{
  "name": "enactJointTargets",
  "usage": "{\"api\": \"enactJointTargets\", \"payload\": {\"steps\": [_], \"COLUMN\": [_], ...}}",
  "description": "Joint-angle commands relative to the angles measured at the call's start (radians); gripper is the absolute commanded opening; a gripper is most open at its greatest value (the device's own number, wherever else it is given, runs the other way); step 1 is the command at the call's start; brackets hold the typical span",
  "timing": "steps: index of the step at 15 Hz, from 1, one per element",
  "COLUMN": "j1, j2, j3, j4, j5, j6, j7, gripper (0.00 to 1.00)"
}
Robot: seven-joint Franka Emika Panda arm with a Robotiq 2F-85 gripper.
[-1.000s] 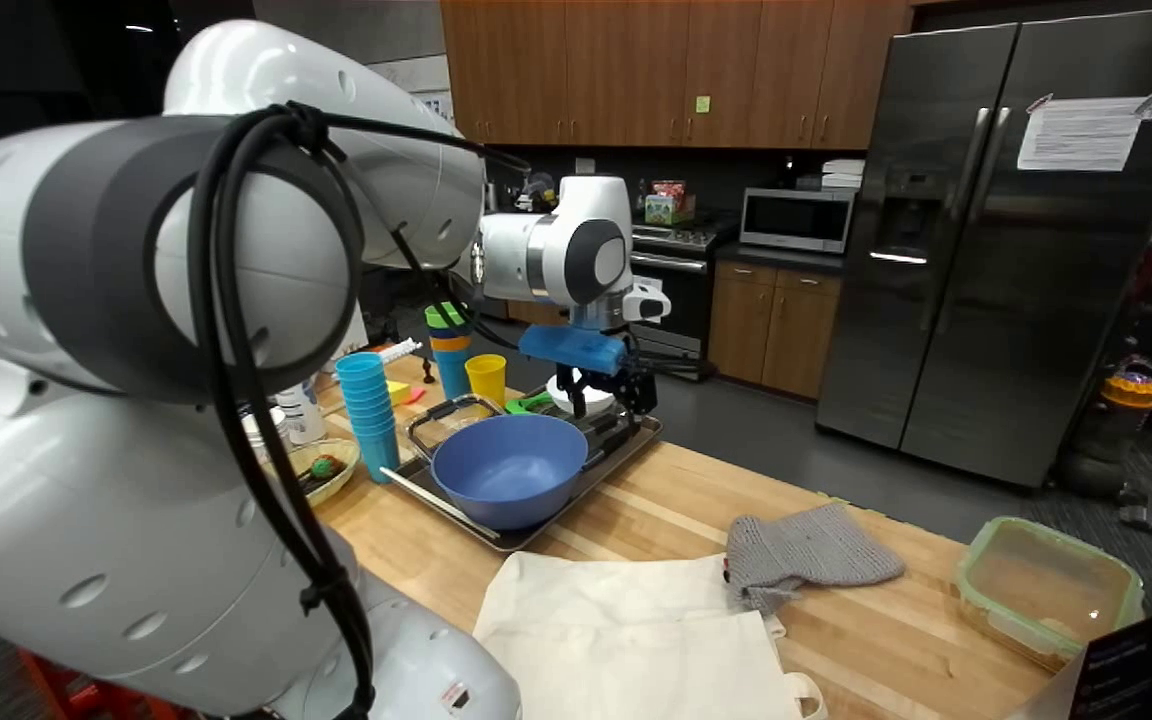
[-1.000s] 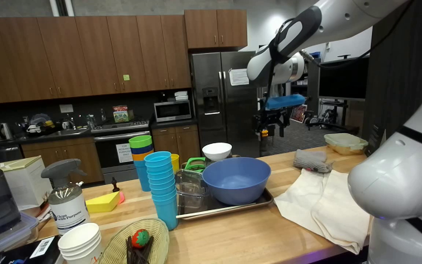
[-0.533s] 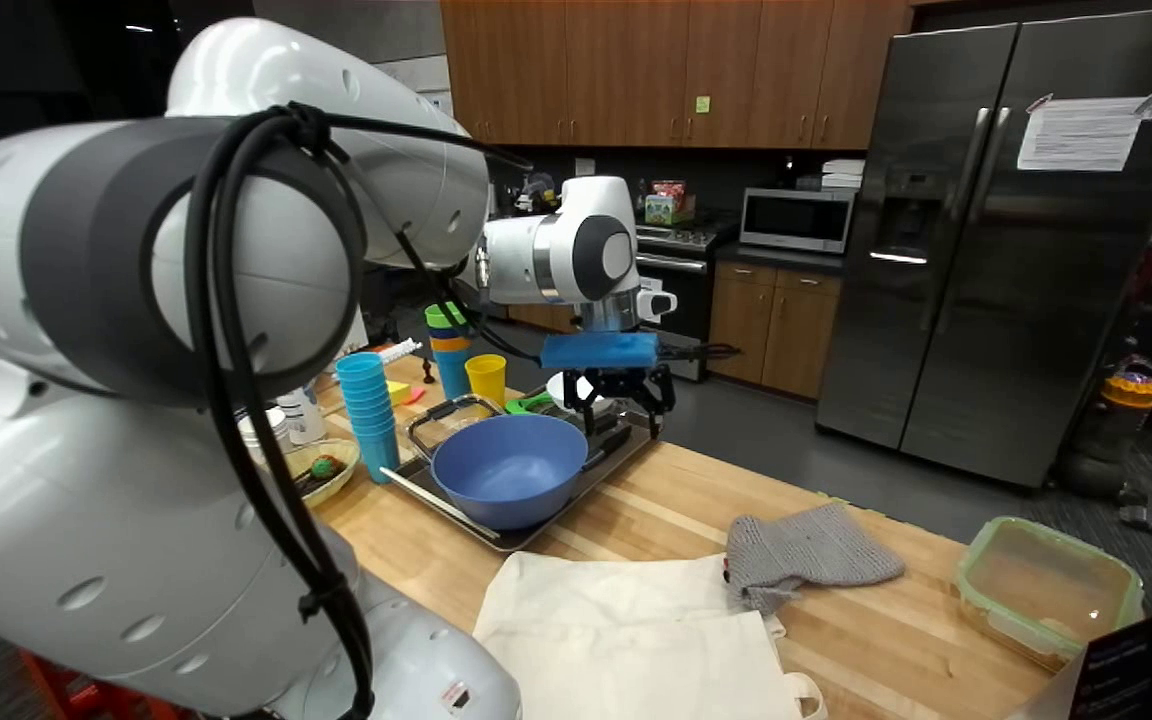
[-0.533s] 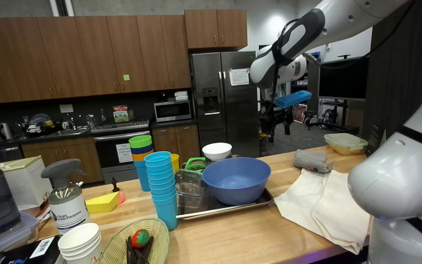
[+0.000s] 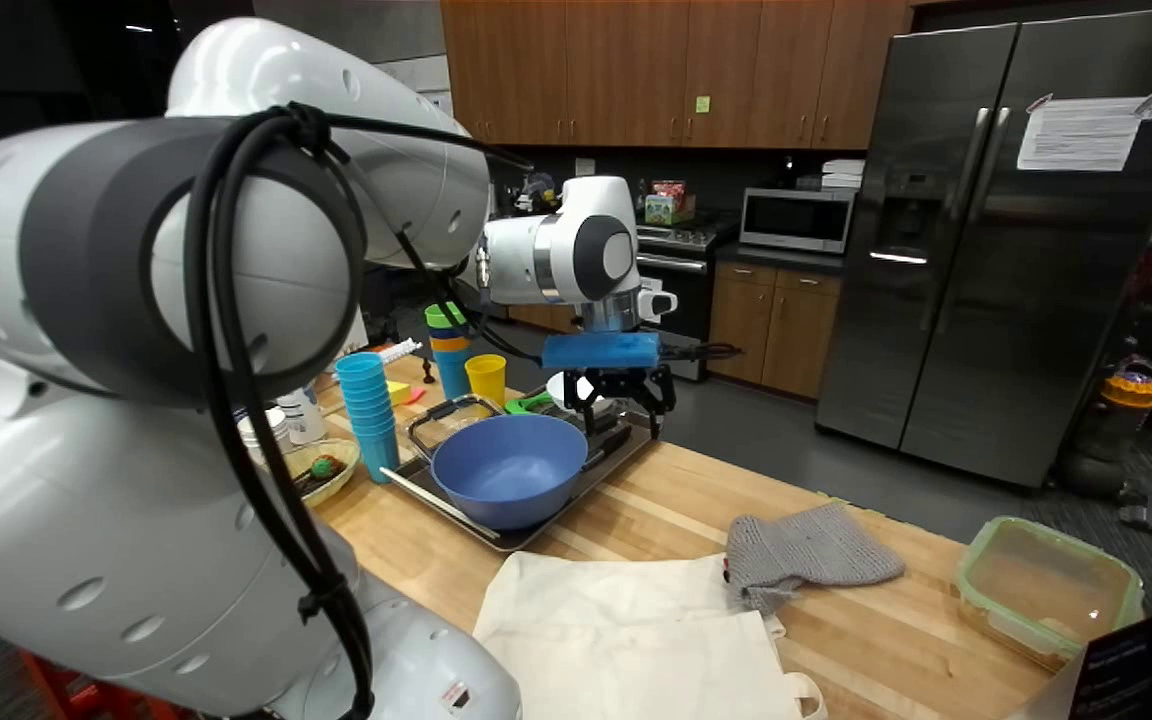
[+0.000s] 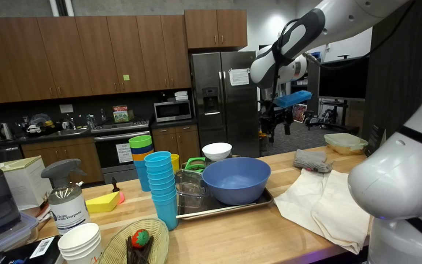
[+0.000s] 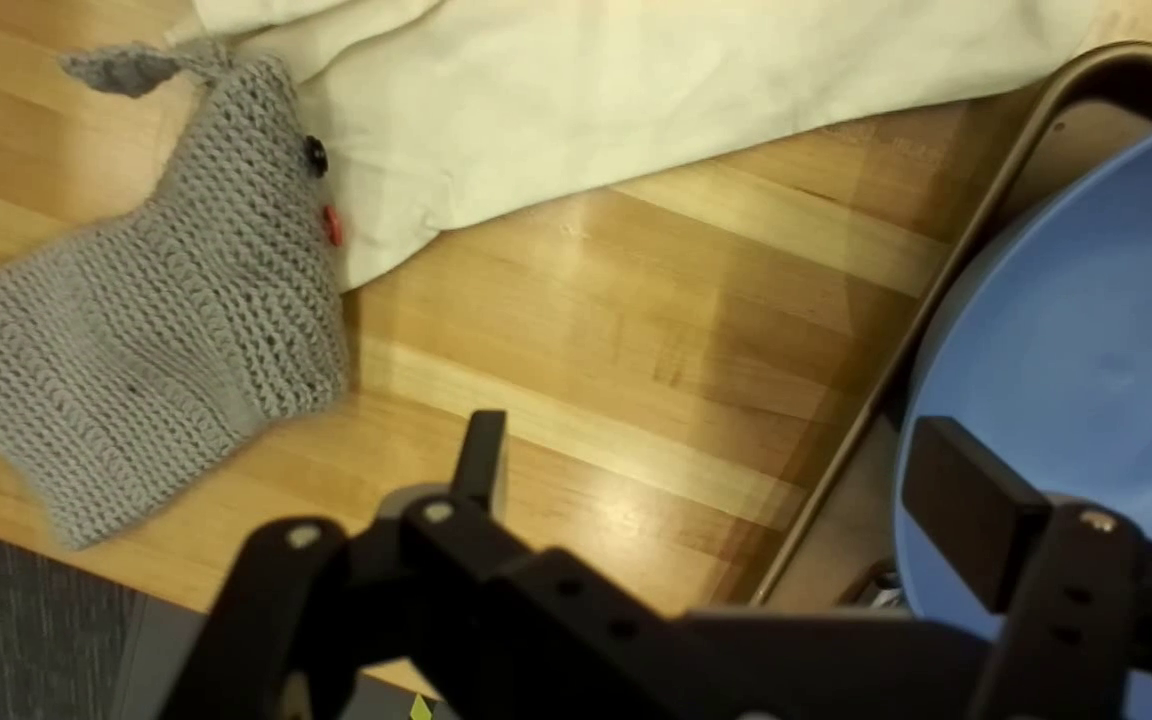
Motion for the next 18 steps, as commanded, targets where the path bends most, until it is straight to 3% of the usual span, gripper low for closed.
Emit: {"api": "enactJointTargets", "payload": {"steps": [1, 7, 14, 18], "j1": [0.019, 0.024, 0.03, 0.032], "j2": [0.001, 0.0, -0.001, -0.003], "j3": [-0.017, -0.021, -0.025, -0.028], "j4": [0.002, -0.001, -0.002, -0.006], "j5": [-0.007, -0.03, -0.157, -0.194], "j6": [-0.003, -0.019, -0.054, -0.043], "j7": [0.006, -0.05, -0.202, -0.215], "gripper": [1.0, 1.0, 1.0, 1.0]}}
